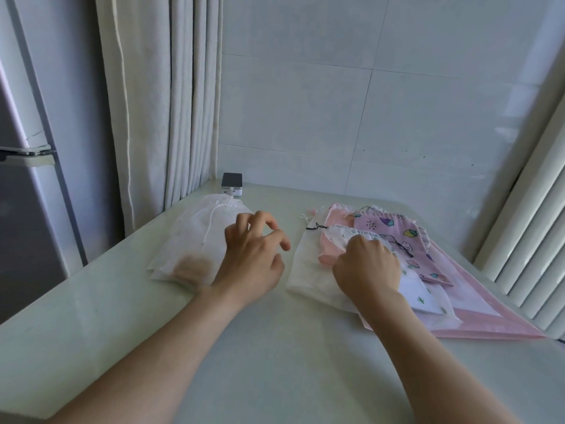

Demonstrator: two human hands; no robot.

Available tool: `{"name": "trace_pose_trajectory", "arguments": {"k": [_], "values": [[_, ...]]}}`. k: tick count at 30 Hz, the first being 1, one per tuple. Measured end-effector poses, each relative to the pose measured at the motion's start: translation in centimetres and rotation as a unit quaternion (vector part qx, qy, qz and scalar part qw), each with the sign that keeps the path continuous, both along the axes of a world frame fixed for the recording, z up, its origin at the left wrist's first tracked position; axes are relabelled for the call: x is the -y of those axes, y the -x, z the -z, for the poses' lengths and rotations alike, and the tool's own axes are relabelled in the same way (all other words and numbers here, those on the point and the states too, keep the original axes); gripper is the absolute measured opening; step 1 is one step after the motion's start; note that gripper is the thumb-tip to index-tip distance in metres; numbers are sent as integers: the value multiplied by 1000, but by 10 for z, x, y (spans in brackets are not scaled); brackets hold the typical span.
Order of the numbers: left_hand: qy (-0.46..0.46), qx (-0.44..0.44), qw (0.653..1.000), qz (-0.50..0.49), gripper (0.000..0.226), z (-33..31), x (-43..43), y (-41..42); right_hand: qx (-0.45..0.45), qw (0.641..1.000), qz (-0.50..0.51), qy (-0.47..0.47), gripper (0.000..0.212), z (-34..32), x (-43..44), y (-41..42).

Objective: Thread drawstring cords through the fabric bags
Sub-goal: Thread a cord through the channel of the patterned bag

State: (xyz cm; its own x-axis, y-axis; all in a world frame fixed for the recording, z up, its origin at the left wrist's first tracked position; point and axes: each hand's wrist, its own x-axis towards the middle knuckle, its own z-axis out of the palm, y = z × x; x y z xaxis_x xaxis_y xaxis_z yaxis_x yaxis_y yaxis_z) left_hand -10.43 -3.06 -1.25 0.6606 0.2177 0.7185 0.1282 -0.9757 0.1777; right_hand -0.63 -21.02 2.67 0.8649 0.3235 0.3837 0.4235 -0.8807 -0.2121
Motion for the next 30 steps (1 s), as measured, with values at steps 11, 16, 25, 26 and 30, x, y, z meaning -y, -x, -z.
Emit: {"name": "trace_pose_trajectory", "arguments": {"k": [11,16,25,26,30], "values": [[216,55,973,68,26,2,3,-3,238,938,-122,-220,35,3,-7,-6],[326,139,934,41,90,-8,-2,3,260,890,-214,-308,33,2,-6,-4],[277,80,955,72,29,-6,-11,-2,239,880,-246,-330,38,5,-1,-12],[275,72,956,80,30,-6,-10,-2,250,887,-225,-317,35,6,-1,-14],[229,56,964,122,61,-6,-7,0,238,907,-202,-281,27,6,1,-17]]}}
